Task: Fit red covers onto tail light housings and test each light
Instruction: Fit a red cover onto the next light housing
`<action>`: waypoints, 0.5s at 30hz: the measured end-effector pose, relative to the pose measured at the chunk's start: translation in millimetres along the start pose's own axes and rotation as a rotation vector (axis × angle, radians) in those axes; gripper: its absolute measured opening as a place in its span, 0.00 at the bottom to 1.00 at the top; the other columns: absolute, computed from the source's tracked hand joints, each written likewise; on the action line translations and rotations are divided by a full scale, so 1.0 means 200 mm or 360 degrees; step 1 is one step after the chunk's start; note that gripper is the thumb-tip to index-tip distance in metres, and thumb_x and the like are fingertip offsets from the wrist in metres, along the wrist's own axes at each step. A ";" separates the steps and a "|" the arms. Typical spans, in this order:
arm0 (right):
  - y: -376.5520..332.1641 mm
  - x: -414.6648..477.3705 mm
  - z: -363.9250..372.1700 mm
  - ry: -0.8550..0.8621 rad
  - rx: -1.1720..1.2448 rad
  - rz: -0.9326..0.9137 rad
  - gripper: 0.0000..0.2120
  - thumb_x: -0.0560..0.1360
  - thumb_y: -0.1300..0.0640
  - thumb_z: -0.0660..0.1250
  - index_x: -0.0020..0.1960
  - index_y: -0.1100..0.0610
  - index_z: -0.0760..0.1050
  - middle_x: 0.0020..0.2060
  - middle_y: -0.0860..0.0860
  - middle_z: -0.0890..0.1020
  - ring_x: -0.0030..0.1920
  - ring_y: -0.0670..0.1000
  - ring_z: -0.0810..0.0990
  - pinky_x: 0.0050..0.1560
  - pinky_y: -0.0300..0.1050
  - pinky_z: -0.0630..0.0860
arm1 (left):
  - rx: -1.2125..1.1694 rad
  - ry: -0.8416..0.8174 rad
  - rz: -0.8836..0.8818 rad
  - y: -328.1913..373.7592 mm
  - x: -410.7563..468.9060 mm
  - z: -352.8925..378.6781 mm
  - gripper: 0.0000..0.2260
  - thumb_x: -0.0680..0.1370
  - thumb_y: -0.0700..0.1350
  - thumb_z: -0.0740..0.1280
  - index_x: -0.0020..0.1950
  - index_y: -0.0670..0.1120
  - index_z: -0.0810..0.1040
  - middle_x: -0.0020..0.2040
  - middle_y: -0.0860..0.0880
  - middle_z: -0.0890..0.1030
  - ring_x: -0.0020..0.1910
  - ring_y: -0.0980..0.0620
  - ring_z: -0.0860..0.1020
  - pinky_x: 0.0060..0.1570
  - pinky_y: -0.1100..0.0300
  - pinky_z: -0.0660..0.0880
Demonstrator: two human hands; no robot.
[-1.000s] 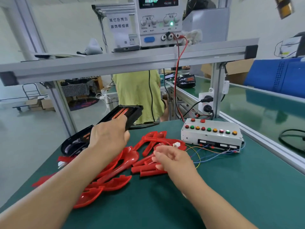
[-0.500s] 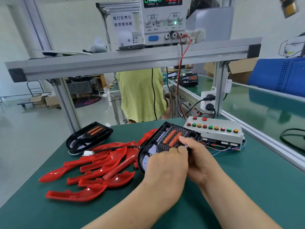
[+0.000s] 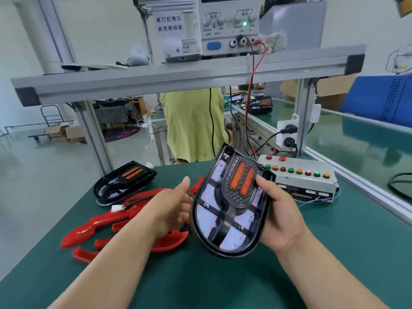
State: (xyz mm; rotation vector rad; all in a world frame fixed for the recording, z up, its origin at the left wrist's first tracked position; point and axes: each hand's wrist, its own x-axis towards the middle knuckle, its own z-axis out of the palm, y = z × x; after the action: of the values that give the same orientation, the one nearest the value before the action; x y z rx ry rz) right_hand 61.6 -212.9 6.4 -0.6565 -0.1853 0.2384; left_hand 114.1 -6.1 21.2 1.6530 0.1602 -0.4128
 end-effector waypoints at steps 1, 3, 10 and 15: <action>0.02 -0.01 0.01 -0.0062 -0.0009 0.0042 0.21 0.76 0.52 0.60 0.59 0.65 0.82 0.58 0.63 0.83 0.58 0.60 0.83 0.55 0.56 0.81 | -0.0218 -0.0078 -0.0020 0.00 0.02 0.00 0.31 0.81 0.63 0.58 0.66 0.36 0.77 0.56 0.39 0.81 0.52 0.44 0.74 0.55 0.52 0.70; 0.05 -0.01 0.02 -0.0142 -0.0078 0.0123 0.23 0.78 0.52 0.58 0.62 0.66 0.80 0.59 0.64 0.81 0.59 0.60 0.82 0.60 0.57 0.78 | -0.0602 -0.0137 -0.0041 0.01 0.05 -0.01 0.30 0.82 0.59 0.59 0.74 0.38 0.68 0.67 0.39 0.75 0.65 0.40 0.73 0.72 0.45 0.64; 0.05 0.00 0.01 -0.0022 -0.0221 0.0189 0.19 0.70 0.55 0.66 0.54 0.66 0.84 0.49 0.63 0.85 0.47 0.60 0.86 0.49 0.53 0.83 | -0.1444 0.0408 0.0454 0.10 0.07 -0.13 0.19 0.85 0.51 0.57 0.67 0.38 0.68 0.49 0.40 0.79 0.48 0.47 0.81 0.57 0.51 0.78; 0.00 0.02 -0.03 0.0169 -0.0160 0.0073 0.20 0.74 0.55 0.62 0.57 0.66 0.82 0.54 0.65 0.83 0.52 0.62 0.84 0.54 0.59 0.81 | -0.1327 0.0549 0.0909 0.13 0.01 -0.17 0.08 0.85 0.48 0.56 0.52 0.45 0.70 0.27 0.51 0.74 0.23 0.56 0.72 0.27 0.62 0.76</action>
State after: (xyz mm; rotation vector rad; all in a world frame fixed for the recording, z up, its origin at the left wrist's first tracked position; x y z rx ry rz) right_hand 67.4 -215.6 1.6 -0.7721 -0.0806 0.2389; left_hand 129.8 24.5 47.0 0.8639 0.0883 0.3521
